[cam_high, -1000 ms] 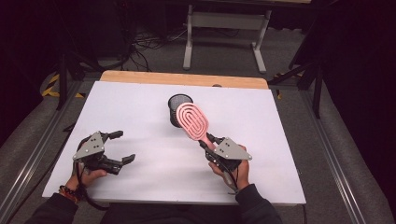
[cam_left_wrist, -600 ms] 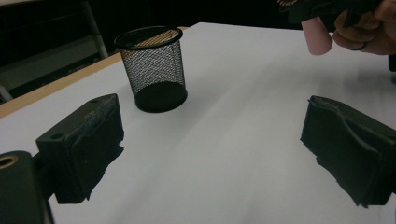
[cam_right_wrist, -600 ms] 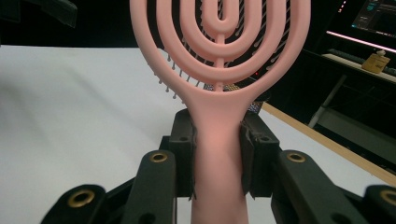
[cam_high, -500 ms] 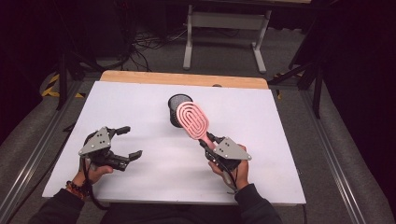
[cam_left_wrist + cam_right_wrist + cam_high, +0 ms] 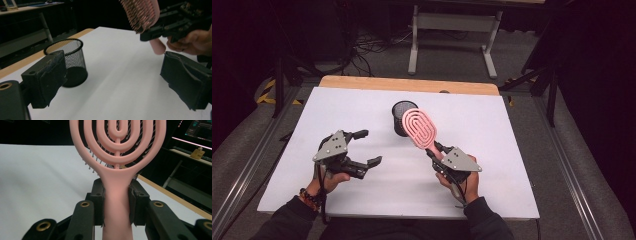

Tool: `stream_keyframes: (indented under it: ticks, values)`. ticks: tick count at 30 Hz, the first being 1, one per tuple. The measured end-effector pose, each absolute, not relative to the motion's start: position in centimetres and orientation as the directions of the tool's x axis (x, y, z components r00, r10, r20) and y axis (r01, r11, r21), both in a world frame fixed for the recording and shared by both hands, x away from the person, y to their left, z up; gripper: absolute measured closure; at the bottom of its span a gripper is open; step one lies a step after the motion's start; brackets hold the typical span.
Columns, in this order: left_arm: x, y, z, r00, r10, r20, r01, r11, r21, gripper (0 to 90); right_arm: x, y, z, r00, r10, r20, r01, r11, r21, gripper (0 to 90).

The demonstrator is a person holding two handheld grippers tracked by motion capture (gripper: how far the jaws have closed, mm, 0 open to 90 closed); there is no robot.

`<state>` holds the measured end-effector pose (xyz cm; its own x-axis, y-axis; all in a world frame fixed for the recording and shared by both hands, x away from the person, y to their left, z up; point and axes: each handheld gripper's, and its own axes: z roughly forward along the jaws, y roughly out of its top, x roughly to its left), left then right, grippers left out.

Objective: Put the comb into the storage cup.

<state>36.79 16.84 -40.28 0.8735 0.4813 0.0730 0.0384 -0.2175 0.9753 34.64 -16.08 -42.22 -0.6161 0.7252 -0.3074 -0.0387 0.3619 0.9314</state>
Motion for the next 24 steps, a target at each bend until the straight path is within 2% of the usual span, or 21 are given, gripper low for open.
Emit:
stream_keyframes:
  ticks: [7, 17, 24]
  values:
    - [37.0, 14.0, -39.2, 0.882, 0.468, 0.05, 0.042, -0.183, 0.982, 9.1, 34.6, -16.3, -42.2, -0.608, 0.731, -0.31, -0.044, 0.359, 0.932, 69.1]
    - [37.2, 11.1, -39.1, 0.884, 0.465, 0.04, 0.06, -0.198, 0.978, 12.6, 34.5, -16.0, -42.4, -0.617, 0.719, -0.321, -0.051, 0.371, 0.927, 69.1]
    - [37.5, 9.9, -38.8, 0.887, 0.461, -0.012, 0.092, -0.151, 0.984, 14.8, 34.4, -15.8, -42.5, -0.617, 0.716, -0.326, -0.055, 0.374, 0.926, 69.1]
